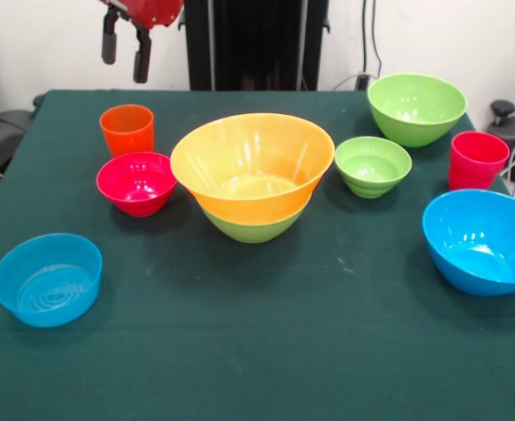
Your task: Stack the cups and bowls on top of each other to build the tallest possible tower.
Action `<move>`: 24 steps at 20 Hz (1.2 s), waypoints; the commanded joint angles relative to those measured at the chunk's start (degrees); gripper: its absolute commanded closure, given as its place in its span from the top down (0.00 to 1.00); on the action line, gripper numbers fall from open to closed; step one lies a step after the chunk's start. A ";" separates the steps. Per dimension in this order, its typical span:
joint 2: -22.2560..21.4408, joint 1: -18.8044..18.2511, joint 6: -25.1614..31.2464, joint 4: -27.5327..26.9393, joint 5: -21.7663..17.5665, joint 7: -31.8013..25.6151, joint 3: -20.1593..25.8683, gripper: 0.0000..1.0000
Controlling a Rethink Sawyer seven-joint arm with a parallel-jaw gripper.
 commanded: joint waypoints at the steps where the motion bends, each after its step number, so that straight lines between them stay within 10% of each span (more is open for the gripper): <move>1: -0.63 -0.54 0.45 0.52 -8.55 -8.26 3.82 1.00; 7: -0.86 -1.24 -1.69 11.42 -2.69 -0.98 7.62 1.00; 15: -0.36 -2.98 -6.19 16.77 -4.83 -1.57 8.64 1.00; 24: 8.39 -5.05 -20.74 18.68 -16.42 -1.58 6.45 1.00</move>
